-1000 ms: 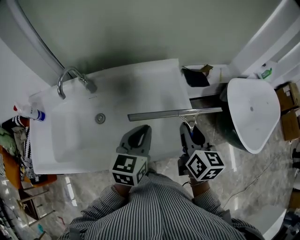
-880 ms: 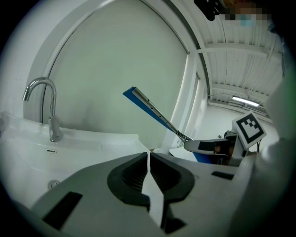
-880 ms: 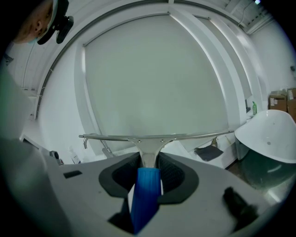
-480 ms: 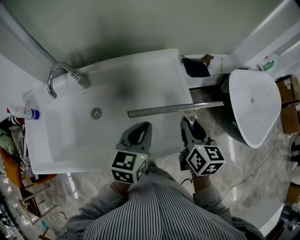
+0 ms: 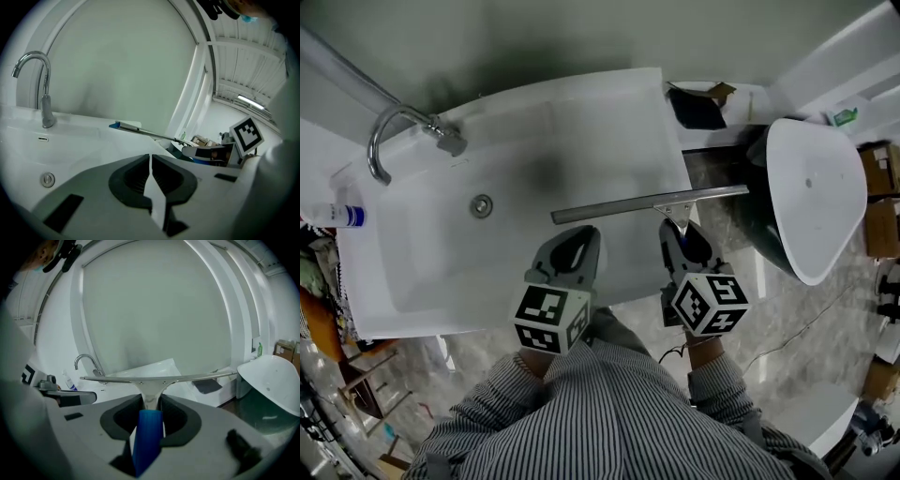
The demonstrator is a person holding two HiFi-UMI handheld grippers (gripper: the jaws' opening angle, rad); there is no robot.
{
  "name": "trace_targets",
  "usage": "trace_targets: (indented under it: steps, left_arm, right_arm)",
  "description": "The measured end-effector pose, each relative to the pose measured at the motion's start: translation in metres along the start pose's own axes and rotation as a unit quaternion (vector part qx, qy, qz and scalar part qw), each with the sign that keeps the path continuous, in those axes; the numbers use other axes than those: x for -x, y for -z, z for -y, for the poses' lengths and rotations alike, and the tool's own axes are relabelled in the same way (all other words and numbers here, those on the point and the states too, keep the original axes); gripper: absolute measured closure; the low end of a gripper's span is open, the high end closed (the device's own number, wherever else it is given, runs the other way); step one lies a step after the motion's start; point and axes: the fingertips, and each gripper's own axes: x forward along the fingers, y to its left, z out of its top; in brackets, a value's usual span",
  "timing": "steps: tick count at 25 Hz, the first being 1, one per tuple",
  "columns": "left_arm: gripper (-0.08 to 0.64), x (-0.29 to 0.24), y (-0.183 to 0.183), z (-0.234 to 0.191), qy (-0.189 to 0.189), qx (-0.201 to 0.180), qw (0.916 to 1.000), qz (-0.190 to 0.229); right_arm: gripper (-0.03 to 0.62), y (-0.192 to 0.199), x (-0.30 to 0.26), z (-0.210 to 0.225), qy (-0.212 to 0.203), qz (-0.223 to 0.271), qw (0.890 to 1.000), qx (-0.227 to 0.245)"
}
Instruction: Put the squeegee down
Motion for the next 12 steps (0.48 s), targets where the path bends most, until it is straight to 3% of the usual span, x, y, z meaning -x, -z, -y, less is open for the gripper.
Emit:
trace_targets:
  steps: [12]
  left_arm:
    - [0.532, -0.022, 0.027, -0.015, -0.008, 0.021, 0.9992, -0.032]
  right_arm:
    - [0.472, 0.029, -0.030, 0.014, -0.002, -0.054, 0.998, 0.023]
